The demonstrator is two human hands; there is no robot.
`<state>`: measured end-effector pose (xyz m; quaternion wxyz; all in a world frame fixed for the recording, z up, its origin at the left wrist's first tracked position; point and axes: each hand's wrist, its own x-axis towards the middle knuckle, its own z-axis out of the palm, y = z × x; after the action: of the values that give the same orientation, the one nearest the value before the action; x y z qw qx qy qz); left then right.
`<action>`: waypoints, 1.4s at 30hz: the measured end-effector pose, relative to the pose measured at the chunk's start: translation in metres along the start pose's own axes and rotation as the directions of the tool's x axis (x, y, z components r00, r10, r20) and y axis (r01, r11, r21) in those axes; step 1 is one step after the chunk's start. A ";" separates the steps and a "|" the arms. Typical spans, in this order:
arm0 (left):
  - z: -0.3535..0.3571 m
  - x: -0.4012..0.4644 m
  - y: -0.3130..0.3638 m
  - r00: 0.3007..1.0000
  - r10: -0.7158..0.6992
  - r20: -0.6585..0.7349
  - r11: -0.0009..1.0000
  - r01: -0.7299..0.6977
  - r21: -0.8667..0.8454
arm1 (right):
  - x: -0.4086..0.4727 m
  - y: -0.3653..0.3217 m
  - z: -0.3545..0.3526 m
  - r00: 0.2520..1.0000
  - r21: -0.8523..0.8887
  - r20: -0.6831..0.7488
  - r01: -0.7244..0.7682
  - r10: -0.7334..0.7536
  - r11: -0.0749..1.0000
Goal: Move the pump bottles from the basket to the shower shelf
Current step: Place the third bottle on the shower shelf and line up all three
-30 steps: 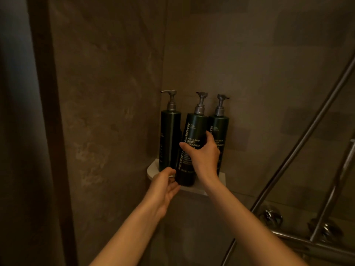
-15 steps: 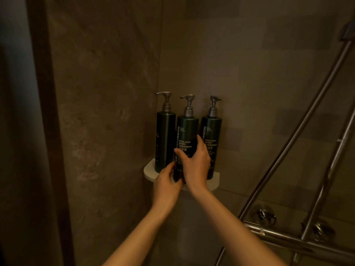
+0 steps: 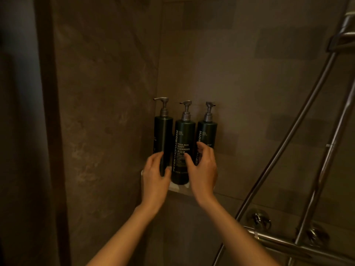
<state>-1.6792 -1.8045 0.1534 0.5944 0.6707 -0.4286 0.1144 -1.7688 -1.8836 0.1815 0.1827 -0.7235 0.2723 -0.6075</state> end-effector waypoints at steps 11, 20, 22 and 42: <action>0.004 0.053 -0.015 0.993 -0.081 0.084 0.996 0.084 -0.041 | -0.013 0.005 0.009 0.987 -0.204 0.109 0.141 -0.121 0.969; 0.016 0.058 -0.037 0.996 -0.081 0.043 0.993 0.085 -0.084 | -0.027 0.008 0.040 0.988 -0.308 0.120 -0.052 0.093 0.950; 0.017 0.059 -0.037 0.995 -0.104 -0.005 0.993 0.104 -0.063 | -0.027 0.007 0.046 0.987 -0.302 0.108 -0.078 0.116 0.950; 0.011 0.077 -0.042 0.977 -0.126 0.170 0.944 0.171 -0.282 | 0.000 -0.002 0.067 0.987 -0.059 0.020 -0.161 0.162 0.985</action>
<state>-1.6067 -1.8509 0.1726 0.6608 0.6117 -0.4324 -0.0465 -1.7028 -1.8866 0.1691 0.2138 -0.7114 0.3451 -0.5736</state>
